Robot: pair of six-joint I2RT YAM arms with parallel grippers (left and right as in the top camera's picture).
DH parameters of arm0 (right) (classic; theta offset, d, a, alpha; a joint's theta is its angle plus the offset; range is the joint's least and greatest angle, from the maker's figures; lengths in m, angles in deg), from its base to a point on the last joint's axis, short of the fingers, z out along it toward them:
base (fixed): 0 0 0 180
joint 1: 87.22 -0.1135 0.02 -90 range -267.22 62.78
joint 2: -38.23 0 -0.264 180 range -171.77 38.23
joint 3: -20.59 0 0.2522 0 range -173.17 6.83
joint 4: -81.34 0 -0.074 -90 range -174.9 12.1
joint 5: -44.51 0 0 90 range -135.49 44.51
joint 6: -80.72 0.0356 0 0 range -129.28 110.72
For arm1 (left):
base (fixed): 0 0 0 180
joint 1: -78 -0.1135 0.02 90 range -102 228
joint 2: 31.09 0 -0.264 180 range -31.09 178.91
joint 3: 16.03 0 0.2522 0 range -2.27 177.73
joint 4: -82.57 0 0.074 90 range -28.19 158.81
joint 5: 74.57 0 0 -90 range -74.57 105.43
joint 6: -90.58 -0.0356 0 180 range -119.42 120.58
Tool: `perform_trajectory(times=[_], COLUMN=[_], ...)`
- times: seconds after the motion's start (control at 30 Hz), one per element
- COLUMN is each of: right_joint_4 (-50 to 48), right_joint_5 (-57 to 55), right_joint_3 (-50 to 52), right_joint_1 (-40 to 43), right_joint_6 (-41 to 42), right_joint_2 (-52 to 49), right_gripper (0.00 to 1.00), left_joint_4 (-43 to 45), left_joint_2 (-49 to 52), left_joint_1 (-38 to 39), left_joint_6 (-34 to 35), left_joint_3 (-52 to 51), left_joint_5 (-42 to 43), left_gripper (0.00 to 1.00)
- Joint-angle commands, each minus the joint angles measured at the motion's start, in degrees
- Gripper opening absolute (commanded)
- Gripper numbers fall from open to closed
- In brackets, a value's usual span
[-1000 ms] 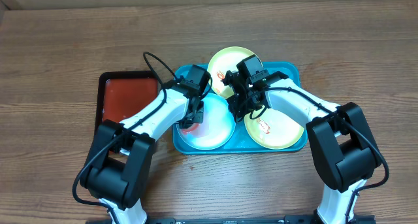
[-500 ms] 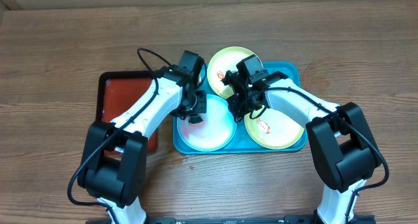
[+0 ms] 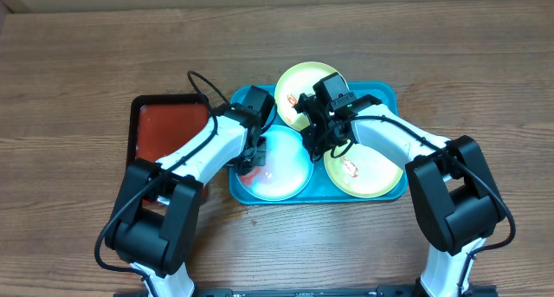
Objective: Clean dirty plates on tray and stack at the side
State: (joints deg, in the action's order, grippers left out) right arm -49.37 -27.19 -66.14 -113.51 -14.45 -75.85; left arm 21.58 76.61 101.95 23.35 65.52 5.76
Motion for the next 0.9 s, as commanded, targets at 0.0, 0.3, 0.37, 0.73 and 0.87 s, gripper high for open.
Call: perform_trajectory(times=[0.0, 0.3, 0.37, 0.73, 0.87], right_joint_4=[0.3, 1.2, 1.2, 10.2, 13.7], right_joint_5=[-0.9, -1.1, -1.1, -31.6, -49.2], right_joint_3=[-0.9, -2.2, -2.9, -13.8, -19.1], right_joint_1=[0.2, 0.1, -0.1, -7.5, -12.1], right_joint_6=[-0.6, 2.4, 2.4, 2.4, 2.4], right_joint_2=[-0.8, 0.2, 1.3, 8.3, 8.4], right_gripper=[0.04, 0.04, 0.04, 0.04, 0.04], left_joint_4=[-3.7, -7.0, -7.0, -10.2, -11.7], left_joint_2=[0.6, -1.4, -2.6, -6.5, -6.5], left_joint_1=[-0.7, -0.9, -1.3, -17.8, -24.9], left_joint_6=[2.1, 4.1, 4.1, 4.5, 4.5], left_joint_3=[3.3, 14.3, 16.6, 18.7, 18.7], left_joint_5=[-17.2, -9.6, -7.7, 4.7, 8.1], left_gripper=[0.04, 0.04, 0.04, 0.04, 0.04])
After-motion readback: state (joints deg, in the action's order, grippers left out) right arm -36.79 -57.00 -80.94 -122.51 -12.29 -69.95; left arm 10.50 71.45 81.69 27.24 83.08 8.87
